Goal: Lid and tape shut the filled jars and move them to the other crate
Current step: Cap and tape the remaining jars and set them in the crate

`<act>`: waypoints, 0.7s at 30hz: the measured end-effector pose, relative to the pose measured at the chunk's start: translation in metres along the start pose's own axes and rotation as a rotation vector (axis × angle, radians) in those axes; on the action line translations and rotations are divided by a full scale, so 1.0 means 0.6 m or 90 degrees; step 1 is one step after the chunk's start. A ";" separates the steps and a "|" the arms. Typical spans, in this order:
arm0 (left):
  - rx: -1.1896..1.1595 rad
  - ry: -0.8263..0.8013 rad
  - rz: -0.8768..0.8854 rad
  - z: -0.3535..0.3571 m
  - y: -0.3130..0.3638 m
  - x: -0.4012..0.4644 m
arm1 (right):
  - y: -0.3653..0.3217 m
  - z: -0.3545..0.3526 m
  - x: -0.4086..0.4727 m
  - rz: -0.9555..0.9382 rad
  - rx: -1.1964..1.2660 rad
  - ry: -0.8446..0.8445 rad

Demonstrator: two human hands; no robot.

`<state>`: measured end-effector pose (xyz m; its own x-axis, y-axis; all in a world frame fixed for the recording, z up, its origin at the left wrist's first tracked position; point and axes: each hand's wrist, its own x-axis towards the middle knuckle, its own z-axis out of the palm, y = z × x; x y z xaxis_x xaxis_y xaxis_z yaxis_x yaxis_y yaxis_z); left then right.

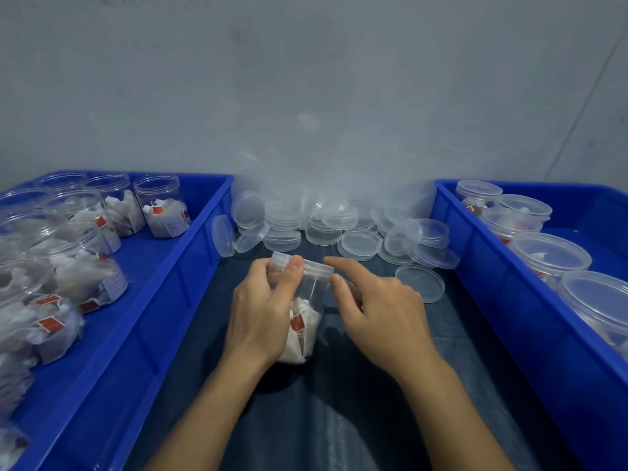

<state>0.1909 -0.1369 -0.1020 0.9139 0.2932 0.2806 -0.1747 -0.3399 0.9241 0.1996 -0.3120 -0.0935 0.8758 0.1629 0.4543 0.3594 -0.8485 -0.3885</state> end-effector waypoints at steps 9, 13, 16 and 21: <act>-0.053 -0.070 -0.016 -0.008 0.000 0.006 | -0.001 0.001 -0.006 -0.003 -0.001 0.040; 0.041 -0.039 0.043 -0.004 -0.007 0.001 | -0.006 0.002 -0.008 -0.009 0.002 0.036; 0.116 0.059 0.138 0.003 -0.004 -0.007 | -0.014 0.002 -0.010 -0.014 0.004 0.045; 0.190 0.074 0.162 0.010 -0.005 -0.011 | -0.018 -0.005 -0.013 -0.008 0.050 0.032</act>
<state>0.1878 -0.1431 -0.1079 0.8051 0.2589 0.5337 -0.2603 -0.6543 0.7100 0.1878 -0.3053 -0.0906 0.8540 0.1463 0.4993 0.3968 -0.8039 -0.4431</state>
